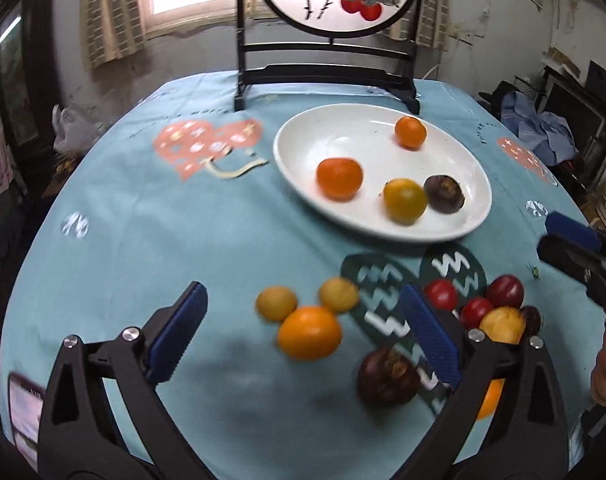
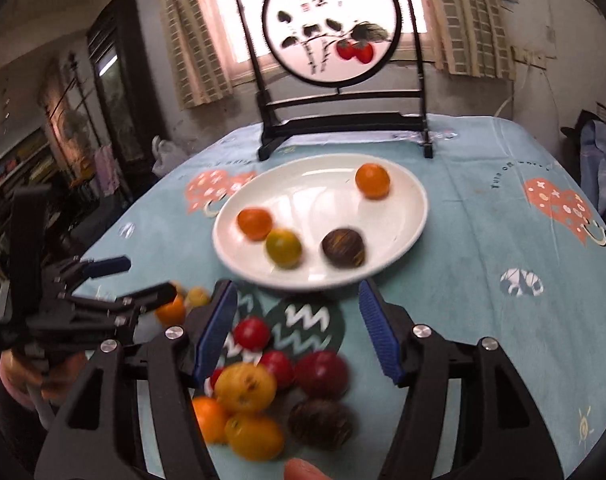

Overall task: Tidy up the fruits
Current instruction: 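Grasp the yellow spotted fruit with the right tool while the left tool grasps a dark fruit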

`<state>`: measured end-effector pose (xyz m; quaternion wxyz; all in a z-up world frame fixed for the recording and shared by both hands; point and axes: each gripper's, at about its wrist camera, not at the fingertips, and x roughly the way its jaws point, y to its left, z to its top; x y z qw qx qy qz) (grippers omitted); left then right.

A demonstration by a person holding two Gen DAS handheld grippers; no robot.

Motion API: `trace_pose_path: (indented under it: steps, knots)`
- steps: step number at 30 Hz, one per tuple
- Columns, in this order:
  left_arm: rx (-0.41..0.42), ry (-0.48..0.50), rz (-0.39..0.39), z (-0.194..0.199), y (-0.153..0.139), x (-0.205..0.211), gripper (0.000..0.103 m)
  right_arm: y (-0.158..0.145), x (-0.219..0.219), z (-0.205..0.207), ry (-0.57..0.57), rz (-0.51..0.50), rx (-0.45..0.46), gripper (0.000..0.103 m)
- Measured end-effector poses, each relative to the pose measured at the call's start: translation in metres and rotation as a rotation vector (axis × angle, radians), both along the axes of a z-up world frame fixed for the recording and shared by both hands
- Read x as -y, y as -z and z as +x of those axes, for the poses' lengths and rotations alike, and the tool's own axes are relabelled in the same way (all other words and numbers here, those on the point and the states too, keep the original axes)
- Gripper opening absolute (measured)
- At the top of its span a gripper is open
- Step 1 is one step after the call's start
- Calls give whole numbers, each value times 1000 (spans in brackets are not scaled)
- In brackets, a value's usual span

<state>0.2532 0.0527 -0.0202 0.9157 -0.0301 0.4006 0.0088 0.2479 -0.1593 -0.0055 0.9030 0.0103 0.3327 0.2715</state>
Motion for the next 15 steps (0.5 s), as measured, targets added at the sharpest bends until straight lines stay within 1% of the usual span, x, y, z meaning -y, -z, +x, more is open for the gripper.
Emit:
trace_pose_path:
  steps: [2, 3, 7, 12, 15]
  knots:
    - [8, -5, -39, -12, 2, -7, 99, 4, -7, -10, -32, -17, 0, 64]
    - [16, -3, -47, -18, 3, -9, 99, 5, -9, -13, -41, -28, 2, 64]
    - [19, -23, 1, -33, 12, -8, 99, 15, -16, -16, -67, -65, -27, 64]
    - [-5, 42, -16, -34, 15, 2, 99, 24, -23, -17, -84, -109, -40, 64]
    - [-9, 57, 2, -36, 16, 7, 99, 28, -27, -17, -102, -124, -49, 61]
